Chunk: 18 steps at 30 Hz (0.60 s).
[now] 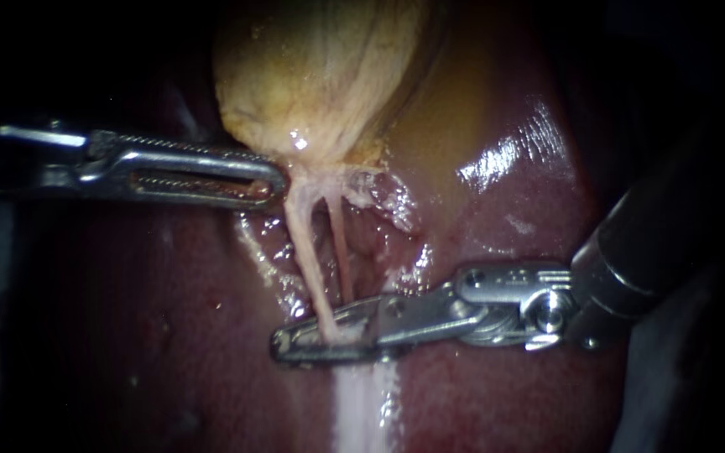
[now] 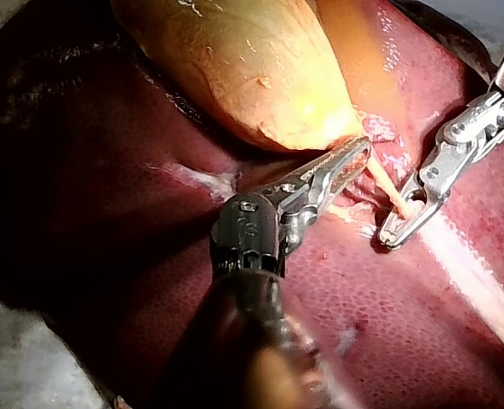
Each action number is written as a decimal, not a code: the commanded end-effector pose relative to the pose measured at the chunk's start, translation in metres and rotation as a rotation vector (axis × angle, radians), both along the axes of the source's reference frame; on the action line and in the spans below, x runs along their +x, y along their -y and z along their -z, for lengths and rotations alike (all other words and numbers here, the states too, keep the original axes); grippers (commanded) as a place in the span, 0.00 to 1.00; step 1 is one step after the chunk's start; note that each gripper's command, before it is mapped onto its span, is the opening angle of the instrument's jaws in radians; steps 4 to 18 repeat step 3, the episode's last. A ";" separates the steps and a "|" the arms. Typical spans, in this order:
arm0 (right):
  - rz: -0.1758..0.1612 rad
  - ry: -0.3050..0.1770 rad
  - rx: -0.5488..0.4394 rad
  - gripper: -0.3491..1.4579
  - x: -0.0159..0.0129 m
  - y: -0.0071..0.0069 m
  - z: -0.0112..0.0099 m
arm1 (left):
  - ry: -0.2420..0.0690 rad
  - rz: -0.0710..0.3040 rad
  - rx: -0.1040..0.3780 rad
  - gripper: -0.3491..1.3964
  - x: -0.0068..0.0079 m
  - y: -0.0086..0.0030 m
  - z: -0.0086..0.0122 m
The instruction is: Clipping first clip left tube
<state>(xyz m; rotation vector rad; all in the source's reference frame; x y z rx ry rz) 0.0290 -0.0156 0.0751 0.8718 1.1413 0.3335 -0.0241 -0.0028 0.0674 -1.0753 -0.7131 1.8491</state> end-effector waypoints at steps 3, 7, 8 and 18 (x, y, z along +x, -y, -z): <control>-0.001 0.003 0.006 0.00 0.0001 0.0000 0.0001 | 0.000 0.000 0.000 0.00 0.0000 0.0000 0.0000; -0.001 0.003 0.006 0.00 0.0001 0.0000 0.0001 | 0.000 0.000 0.000 0.00 0.0000 0.0000 0.0000; -0.001 0.003 0.006 0.00 0.0001 0.0000 0.0001 | 0.000 0.000 0.000 0.00 0.0000 0.0000 0.0000; -0.001 0.003 0.006 0.00 0.0001 0.0000 0.0001 | 0.000 0.000 0.000 0.00 0.0000 0.0000 0.0000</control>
